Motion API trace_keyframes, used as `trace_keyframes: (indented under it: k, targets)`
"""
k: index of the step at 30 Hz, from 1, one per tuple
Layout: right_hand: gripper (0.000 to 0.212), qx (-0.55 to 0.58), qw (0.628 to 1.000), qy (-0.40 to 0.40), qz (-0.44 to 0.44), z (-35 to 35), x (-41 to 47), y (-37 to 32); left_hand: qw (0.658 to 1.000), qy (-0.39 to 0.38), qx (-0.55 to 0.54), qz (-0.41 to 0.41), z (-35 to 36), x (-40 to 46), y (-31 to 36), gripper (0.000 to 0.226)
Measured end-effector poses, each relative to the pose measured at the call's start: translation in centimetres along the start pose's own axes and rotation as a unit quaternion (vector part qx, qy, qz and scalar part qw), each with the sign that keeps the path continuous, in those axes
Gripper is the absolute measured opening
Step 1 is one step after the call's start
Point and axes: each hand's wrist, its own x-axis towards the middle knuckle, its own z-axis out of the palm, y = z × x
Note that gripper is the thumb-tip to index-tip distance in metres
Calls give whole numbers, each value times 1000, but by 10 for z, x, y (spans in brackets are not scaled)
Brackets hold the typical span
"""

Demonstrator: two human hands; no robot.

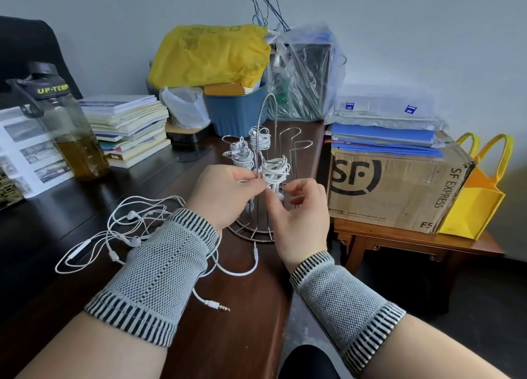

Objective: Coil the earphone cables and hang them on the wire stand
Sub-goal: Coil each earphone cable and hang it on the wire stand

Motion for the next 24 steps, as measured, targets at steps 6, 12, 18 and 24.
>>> trace_keyframes:
  k: [6,12,18,24]
  targets:
    - [30,-39,999,2,-37,9,0,-1,1000,5,-8,-6,0,0,2,23]
    - [31,57,997,-47,32,1,0,-4,1000,5,-21,-1,2,0,1,22]
    - [29,104,991,-72,53,2,3,2,1000,6,-25,2,4,1,-1,16]
    - [27,95,985,-128,61,2,5,1,1000,2,-27,-2,6,4,-4,21]
